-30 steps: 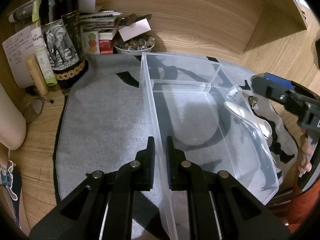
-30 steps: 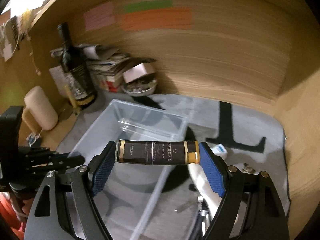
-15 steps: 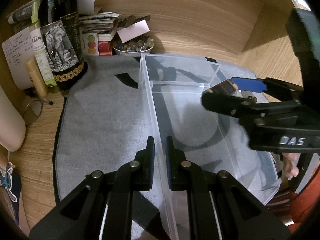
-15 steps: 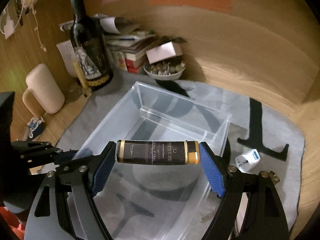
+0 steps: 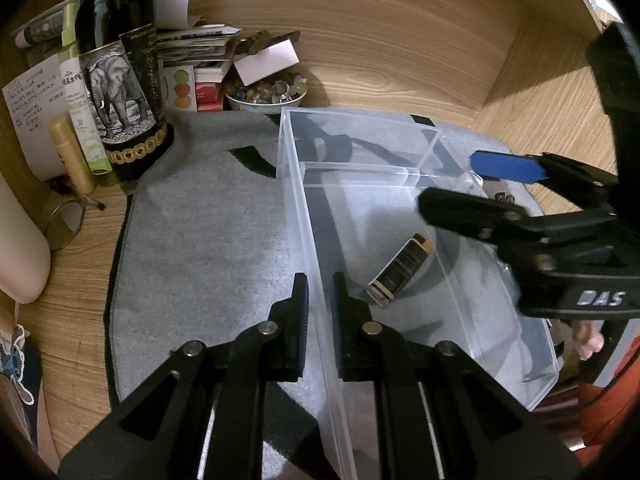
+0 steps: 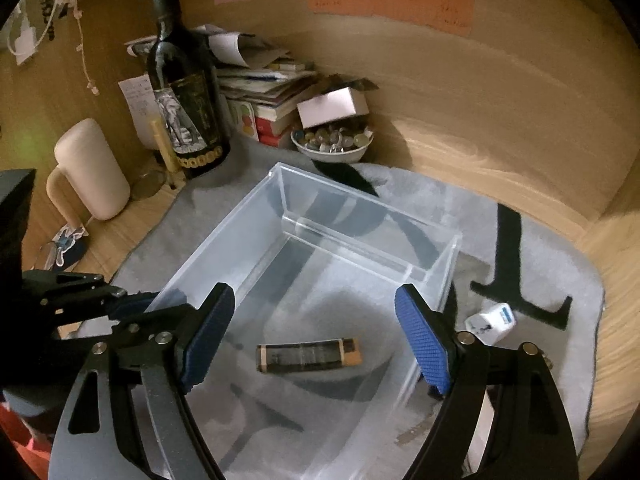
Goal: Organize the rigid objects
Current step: 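Lift the bottle with the right tool and release it into the clear box, then grasp the dark metal ring-shaped cap with the right tool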
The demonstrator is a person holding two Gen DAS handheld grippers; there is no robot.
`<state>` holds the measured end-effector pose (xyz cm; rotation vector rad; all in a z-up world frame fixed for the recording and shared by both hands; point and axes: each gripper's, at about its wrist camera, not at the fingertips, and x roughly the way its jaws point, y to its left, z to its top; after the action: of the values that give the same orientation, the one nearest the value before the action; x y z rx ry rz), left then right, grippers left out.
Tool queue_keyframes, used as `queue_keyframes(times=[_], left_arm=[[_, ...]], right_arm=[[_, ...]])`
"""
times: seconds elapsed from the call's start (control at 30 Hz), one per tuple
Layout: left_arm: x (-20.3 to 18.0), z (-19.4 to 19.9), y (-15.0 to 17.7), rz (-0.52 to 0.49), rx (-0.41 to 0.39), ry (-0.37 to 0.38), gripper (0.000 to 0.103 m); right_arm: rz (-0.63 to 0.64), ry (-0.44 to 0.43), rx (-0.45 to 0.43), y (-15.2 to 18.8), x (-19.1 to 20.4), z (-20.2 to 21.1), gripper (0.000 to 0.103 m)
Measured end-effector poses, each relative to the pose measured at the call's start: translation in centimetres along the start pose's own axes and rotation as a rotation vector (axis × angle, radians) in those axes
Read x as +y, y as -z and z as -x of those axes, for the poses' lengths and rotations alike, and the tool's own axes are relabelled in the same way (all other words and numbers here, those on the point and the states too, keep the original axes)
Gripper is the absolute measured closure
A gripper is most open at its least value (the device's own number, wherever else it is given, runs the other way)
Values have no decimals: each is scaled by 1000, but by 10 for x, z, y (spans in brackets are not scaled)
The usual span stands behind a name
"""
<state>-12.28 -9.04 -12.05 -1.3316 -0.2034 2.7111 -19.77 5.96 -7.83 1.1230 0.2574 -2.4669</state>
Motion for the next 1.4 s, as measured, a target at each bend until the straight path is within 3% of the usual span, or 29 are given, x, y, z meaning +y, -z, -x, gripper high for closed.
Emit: queue_keyframes(times=[0.33, 0.5, 0.83, 0.97, 1.17, 1.23, 1.4], left_arm=[[0, -1, -1, 3, 3, -1, 92], [1, -1, -1, -1, 4, -3, 92], [4, -1, 0, 4, 14, -7, 92], [3, -1, 1, 5, 13, -18, 92], [2, -2, 0, 16, 20, -21, 92], [2, -4, 0, 18, 25, -23, 92], [1, -4, -1, 17, 27, -25, 92]], right_arm=[[-97, 130, -91, 20, -42, 45, 20], [-187, 237, -75, 43, -79, 54, 20], [-393, 299, 11, 82, -152, 28, 22], [-444, 329, 19, 80, -176, 15, 35], [-470, 310, 106, 84, -195, -16, 58], [-476, 286, 125, 86, -197, -23, 70], [-457, 276, 98, 87, -191, -15, 73]])
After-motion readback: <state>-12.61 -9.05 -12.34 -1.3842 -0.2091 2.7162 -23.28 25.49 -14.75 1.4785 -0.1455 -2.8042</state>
